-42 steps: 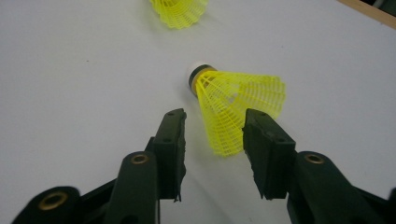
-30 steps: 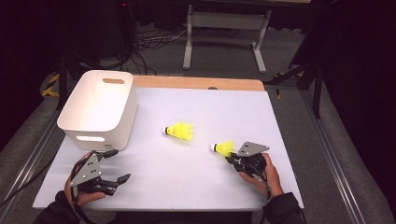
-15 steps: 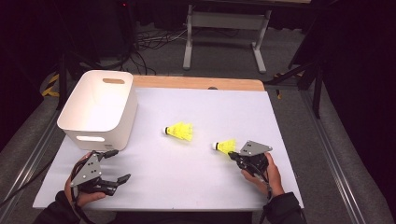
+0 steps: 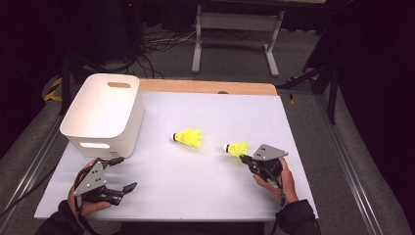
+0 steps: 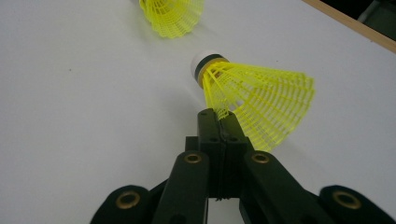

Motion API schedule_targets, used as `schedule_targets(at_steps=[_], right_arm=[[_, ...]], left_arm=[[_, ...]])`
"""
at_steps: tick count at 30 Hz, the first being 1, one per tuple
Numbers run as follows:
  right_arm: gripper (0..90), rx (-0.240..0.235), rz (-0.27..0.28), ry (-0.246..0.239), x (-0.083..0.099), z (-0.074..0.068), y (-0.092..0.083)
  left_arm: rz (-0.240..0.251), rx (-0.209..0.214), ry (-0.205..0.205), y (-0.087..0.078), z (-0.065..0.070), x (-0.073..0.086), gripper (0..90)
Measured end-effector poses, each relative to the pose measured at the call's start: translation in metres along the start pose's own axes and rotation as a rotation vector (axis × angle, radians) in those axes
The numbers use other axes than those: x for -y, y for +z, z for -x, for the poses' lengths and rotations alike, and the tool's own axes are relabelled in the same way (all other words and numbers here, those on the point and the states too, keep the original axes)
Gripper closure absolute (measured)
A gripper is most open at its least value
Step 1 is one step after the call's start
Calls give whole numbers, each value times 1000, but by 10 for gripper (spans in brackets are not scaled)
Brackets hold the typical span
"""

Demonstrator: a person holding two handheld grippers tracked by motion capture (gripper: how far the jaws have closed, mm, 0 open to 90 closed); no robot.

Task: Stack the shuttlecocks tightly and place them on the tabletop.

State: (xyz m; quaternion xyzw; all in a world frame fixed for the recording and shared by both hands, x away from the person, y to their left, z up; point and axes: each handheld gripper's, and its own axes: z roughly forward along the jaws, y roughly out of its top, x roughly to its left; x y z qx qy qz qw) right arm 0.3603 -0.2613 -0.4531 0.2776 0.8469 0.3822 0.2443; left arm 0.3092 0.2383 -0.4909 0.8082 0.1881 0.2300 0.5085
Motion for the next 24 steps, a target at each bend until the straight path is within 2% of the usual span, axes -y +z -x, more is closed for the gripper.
schedule_targets(at_steps=[8, 15, 24], right_arm=[[900, -11, 26, -13, -11, 2, 6], [900, -30, 41, -5, -19, 7, 12], [900, -51, 45, -21, -31, 5, 26]], left_arm=[[-1, 3, 1, 1, 0, 0, 105], [-3, 9, 0, 3, 0, 0, 105], [-5, 10, -2, 3, 0, 0, 105]])
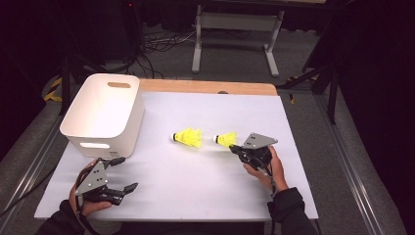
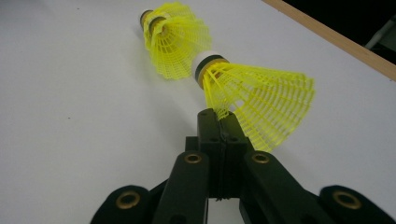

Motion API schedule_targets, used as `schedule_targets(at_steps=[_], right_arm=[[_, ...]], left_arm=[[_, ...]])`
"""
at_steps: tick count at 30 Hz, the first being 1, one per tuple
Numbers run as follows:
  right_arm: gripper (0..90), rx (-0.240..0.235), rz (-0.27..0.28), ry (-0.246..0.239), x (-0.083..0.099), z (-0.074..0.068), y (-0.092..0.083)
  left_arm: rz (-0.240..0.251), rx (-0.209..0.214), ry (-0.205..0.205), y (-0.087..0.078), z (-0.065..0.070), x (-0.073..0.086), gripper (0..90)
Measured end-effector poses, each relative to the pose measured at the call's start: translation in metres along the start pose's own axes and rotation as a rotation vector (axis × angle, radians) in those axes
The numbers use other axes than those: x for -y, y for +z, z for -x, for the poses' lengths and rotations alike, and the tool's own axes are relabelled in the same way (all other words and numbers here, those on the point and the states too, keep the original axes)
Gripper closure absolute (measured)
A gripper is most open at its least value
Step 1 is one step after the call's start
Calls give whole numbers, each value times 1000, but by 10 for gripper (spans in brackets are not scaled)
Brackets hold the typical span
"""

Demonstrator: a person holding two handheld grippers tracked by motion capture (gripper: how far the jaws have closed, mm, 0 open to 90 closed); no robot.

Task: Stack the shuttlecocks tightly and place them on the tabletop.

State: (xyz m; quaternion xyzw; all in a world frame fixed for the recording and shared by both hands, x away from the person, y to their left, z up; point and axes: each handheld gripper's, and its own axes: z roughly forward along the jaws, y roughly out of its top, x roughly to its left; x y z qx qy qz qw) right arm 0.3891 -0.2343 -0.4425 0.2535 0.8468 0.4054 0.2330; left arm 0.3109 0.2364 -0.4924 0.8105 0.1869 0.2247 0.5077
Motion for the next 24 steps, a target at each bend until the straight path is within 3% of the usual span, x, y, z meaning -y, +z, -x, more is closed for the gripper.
schedule_targets(at_steps=[9, 24], right_arm=[[900, -27, 5, -12, -13, -4, 17], [900, -71, -10, 10, -21, -8, 47]], left_arm=[[-1, 0, 7, -1, 0, 0, 105], [0, 11, 9, -1, 1, 0, 105]])
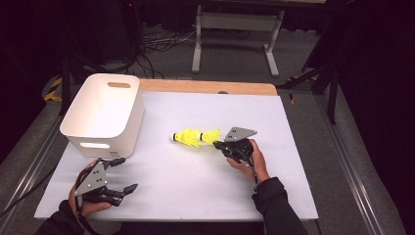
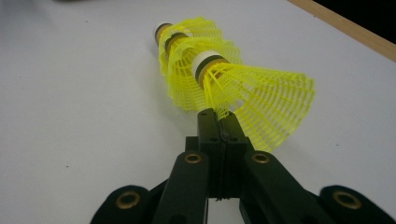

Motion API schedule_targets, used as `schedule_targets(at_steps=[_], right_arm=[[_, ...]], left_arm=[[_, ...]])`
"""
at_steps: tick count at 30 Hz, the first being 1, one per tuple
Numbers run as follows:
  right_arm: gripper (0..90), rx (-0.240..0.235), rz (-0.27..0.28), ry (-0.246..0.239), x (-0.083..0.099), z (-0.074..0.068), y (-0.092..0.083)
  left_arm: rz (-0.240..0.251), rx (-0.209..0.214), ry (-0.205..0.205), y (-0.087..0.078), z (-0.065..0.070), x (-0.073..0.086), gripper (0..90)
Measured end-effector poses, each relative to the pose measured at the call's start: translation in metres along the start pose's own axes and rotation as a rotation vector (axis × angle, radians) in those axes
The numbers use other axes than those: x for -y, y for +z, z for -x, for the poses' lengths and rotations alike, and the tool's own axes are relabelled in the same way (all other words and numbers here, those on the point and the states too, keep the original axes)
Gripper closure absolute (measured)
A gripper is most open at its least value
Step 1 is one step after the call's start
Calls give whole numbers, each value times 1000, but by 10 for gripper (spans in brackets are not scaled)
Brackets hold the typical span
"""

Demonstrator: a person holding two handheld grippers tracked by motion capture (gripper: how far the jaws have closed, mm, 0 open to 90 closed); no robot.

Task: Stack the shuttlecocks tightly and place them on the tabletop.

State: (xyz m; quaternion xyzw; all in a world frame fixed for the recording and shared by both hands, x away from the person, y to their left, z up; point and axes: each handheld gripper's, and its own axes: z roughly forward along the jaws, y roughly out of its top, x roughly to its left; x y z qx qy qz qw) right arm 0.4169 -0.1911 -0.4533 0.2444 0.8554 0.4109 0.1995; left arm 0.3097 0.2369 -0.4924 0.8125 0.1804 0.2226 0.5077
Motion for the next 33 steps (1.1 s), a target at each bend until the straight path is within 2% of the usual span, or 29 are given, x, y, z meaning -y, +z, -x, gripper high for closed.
schedule_targets(at_steps=[11, 33], right_arm=[[900, -24, -24, 1, -4, -4, 19], [891, -60, -36, 0, -10, -9, 39]], left_arm=[[0, 2, -1, 0, 0, 0, 106], [0, 18, 4, 1, 1, 0, 112]])
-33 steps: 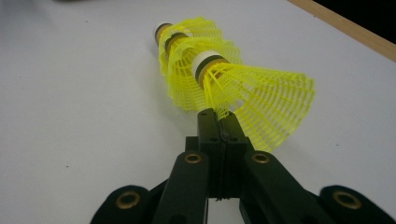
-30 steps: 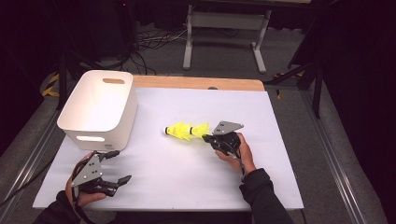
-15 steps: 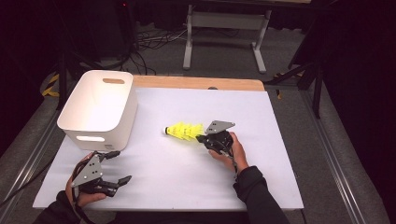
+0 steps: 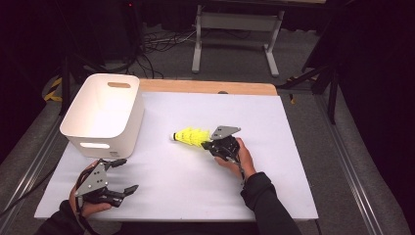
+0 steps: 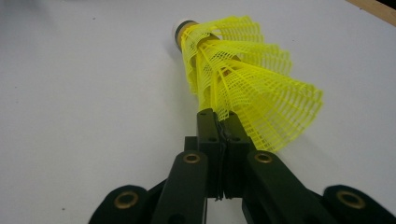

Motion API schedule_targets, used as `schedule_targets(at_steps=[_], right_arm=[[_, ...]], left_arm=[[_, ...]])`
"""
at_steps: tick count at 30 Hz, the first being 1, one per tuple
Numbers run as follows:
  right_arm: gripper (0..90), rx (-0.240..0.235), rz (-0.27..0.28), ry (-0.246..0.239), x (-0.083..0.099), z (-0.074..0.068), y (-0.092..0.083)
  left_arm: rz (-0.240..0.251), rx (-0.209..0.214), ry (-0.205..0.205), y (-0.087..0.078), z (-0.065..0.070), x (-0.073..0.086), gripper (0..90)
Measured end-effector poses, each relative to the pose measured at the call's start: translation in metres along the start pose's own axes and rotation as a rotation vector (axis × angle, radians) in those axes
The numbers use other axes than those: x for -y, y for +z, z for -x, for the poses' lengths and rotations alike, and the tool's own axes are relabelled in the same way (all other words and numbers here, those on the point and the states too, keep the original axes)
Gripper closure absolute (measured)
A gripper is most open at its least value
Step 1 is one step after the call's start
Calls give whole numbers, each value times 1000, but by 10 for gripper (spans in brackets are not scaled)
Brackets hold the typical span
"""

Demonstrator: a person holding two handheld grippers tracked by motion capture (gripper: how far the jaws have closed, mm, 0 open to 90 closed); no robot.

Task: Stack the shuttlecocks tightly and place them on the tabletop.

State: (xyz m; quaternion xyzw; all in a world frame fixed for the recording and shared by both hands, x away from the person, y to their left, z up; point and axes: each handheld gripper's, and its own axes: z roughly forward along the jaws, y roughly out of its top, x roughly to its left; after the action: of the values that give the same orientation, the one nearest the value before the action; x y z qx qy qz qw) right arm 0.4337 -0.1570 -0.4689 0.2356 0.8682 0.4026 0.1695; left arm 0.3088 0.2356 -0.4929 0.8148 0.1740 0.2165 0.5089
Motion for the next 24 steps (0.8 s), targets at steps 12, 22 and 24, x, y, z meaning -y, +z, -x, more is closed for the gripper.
schedule_targets(at_steps=[12, 22, 24], right_arm=[[834, -2, -26, -8, 0, -1, 7], [631, 30, -22, 16, 1, -1, 1], [613, 30, -15, 18, 1, -1, -1]], left_arm=[[0, 4, 0, 0, 0, 0, 114], [1, 2, 0, 0, 0, 0, 114], [1, 1, 0, 0, 0, 0, 114]])
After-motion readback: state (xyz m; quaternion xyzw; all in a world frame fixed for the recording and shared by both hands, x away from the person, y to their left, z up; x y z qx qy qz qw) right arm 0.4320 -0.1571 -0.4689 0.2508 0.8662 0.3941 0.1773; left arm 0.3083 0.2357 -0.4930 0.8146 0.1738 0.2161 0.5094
